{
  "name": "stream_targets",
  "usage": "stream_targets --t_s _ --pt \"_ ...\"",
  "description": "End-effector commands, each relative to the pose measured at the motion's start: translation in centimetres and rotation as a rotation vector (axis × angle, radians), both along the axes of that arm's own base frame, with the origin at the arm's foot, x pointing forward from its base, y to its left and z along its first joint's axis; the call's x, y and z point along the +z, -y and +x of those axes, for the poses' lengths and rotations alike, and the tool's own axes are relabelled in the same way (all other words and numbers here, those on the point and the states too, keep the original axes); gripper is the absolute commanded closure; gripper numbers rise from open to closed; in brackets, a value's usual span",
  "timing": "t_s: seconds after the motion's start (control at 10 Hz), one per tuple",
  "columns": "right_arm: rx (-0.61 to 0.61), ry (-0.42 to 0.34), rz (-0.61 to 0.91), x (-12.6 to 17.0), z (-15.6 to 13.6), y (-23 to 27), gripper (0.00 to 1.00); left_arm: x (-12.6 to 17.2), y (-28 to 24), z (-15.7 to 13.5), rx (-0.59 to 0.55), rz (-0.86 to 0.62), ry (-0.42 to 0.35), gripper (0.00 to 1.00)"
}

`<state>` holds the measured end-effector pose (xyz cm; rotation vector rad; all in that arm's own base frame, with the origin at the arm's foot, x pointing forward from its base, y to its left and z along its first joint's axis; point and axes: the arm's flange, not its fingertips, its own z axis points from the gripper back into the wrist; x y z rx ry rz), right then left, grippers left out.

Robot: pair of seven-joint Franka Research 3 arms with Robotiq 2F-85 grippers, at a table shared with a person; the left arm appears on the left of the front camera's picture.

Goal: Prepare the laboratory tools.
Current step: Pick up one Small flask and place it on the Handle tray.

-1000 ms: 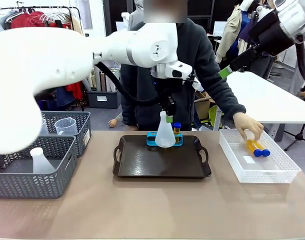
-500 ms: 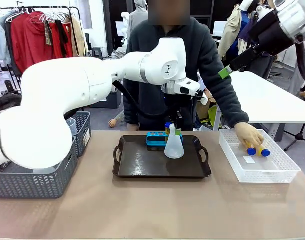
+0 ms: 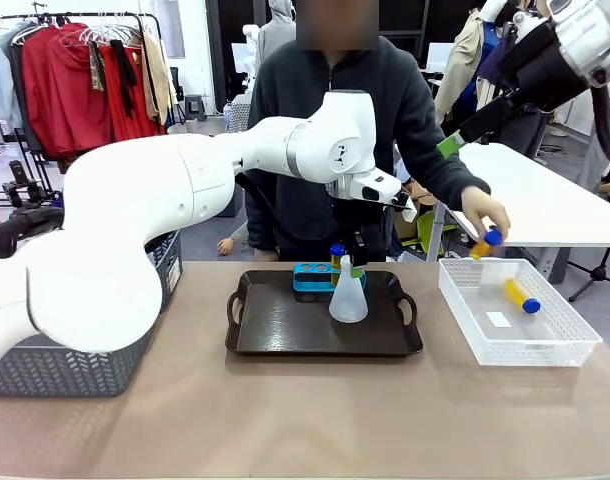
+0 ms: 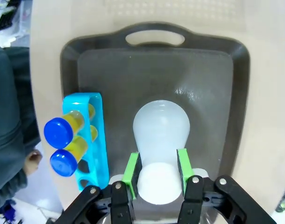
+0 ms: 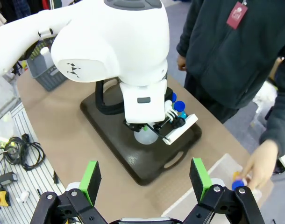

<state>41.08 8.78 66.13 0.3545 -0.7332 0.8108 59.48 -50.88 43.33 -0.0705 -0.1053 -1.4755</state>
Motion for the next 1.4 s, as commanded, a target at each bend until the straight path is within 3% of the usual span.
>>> stream_targets --t_s 0.0,0.2,0.3,0.7,0.8,1.3 --pt "0.011 0.002 0.023 -0.1 0.0 0.0 0.00 0.7 1.4 1.7 -0.016 0.017 0.001 1.00" --pt "0.011 0.002 0.023 -0.1 0.0 0.0 0.00 -0.1 1.6 1.7 -0.017 0.016 -0.016 1.00" --pt "0.011 0.002 0.023 -0.1 0.0 0.0 0.00 -0.2 1.6 1.6 -0.017 0.021 -0.023 0.89" --pt "0.011 0.002 0.023 -0.1 0.0 0.0 0.00 0.3 1.3 1.4 -0.006 0.017 -0.024 0.13" --pt "0.011 0.002 0.023 -0.1 0.0 0.0 0.00 0.4 1.1 1.3 -0.007 0.018 -0.024 0.00" --pt "0.011 0.002 0.023 -0.1 0.0 0.0 0.00 4.8 -1.2 -2.2 0.065 -0.020 0.045 0.00"
